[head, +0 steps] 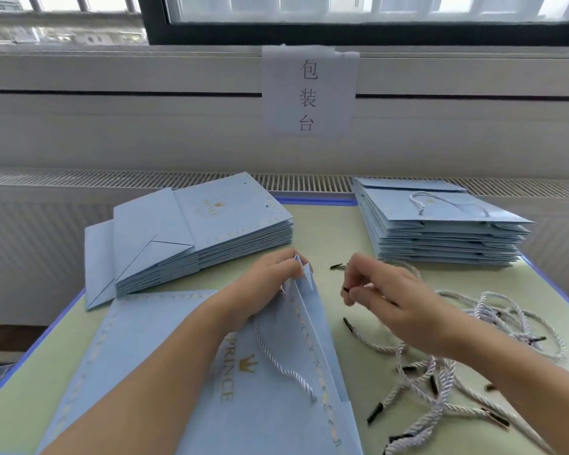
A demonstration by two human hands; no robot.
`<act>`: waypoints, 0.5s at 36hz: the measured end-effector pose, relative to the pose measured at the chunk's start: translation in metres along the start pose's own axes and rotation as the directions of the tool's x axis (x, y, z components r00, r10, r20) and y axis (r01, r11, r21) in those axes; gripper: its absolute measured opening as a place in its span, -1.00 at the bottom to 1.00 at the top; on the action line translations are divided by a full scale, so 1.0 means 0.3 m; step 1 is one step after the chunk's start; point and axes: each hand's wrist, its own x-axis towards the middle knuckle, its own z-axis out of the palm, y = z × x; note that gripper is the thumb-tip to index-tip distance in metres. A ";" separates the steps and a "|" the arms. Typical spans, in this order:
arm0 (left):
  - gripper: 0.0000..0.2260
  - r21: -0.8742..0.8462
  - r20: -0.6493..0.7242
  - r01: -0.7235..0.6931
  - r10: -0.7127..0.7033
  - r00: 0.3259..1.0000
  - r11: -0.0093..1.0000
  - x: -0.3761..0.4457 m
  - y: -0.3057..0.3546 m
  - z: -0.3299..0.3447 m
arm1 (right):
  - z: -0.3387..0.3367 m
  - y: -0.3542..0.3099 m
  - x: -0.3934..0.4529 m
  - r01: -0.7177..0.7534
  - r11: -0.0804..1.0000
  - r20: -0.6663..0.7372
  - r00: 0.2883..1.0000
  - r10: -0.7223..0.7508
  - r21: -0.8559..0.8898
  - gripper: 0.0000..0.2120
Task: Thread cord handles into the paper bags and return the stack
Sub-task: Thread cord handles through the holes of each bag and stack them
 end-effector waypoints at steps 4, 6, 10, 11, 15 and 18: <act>-0.71 -0.082 0.036 0.019 -0.016 0.999 0.996 -0.009 0.014 -0.005 | 0.006 0.002 0.051 -0.014 0.994 -0.135 0.990 0.029 0.106 -0.75; -0.71 -0.116 0.058 0.031 -0.025 0.998 0.993 -0.013 0.017 -0.009 | 0.023 0.003 0.078 -0.065 0.992 -0.113 0.991 0.077 0.105 -0.75; -0.74 -0.195 0.107 0.050 -0.029 0.994 0.980 -0.017 0.013 -0.021 | 0.063 0.009 0.113 -0.167 0.982 -0.079 0.982 0.174 0.092 -0.74; -0.74 -0.214 0.118 0.056 -0.031 0.993 0.975 -0.018 0.011 -0.023 | 0.070 0.012 0.117 -0.184 0.980 -0.072 0.979 0.190 0.080 -0.74; -0.76 -0.267 0.140 0.059 -0.022 0.990 0.962 -0.017 0.004 -0.030 | 0.084 0.014 0.117 -0.216 0.972 -0.051 0.974 0.221 0.086 -0.73; -0.78 -0.290 0.148 0.060 -0.018 0.989 0.955 -0.011 -0.003 -0.031 | 0.099 0.009 0.117 -0.213 0.977 -0.037 0.976 0.213 0.020 -0.74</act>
